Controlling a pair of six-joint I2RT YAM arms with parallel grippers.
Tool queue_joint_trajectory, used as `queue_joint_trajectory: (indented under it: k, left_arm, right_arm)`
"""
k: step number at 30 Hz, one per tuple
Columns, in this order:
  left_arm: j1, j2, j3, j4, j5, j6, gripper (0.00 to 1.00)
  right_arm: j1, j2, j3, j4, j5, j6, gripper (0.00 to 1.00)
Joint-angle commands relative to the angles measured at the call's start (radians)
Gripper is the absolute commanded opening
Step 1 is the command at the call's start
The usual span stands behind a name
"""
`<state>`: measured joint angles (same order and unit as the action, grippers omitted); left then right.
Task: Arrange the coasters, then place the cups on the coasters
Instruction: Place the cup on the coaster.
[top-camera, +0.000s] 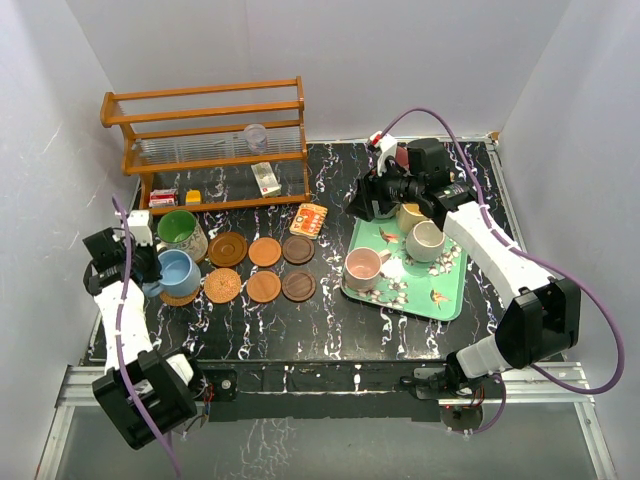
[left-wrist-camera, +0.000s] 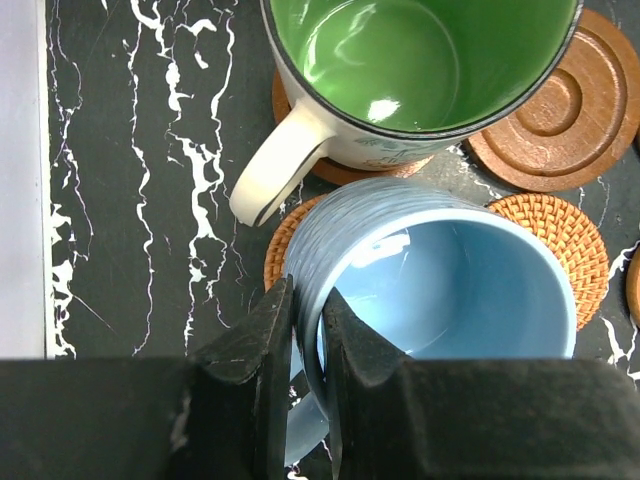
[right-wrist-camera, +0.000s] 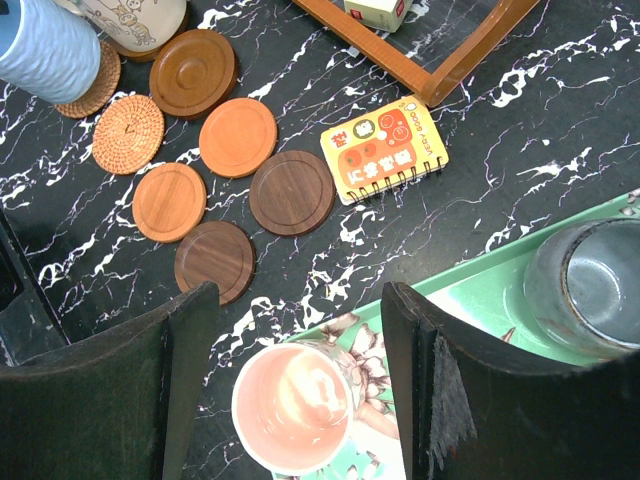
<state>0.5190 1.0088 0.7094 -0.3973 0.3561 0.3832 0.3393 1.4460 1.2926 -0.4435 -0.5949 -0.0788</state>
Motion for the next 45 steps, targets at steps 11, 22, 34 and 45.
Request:
queue_joint_trajectory:
  k: [11,22,34,45]
  left_arm:
    - [0.035,0.017,-0.024,0.117,0.012,-0.021,0.0]
    - [0.035,0.021,-0.051,0.128,0.002,-0.019,0.0]
    - [0.035,0.033,-0.05,0.119,-0.002,-0.007,0.0]
    - [0.035,0.029,-0.055,0.109,-0.037,0.01,0.0]
  right_arm:
    - [-0.015,-0.022,-0.012,0.051,-0.026,-0.018,0.64]
    - [-0.023,-0.024,-0.021,0.058,-0.028,-0.018,0.64]
    - [-0.025,-0.018,-0.024,0.06,-0.034,-0.017,0.64]
    - [-0.028,-0.02,-0.023,0.061,-0.037,-0.017,0.65]
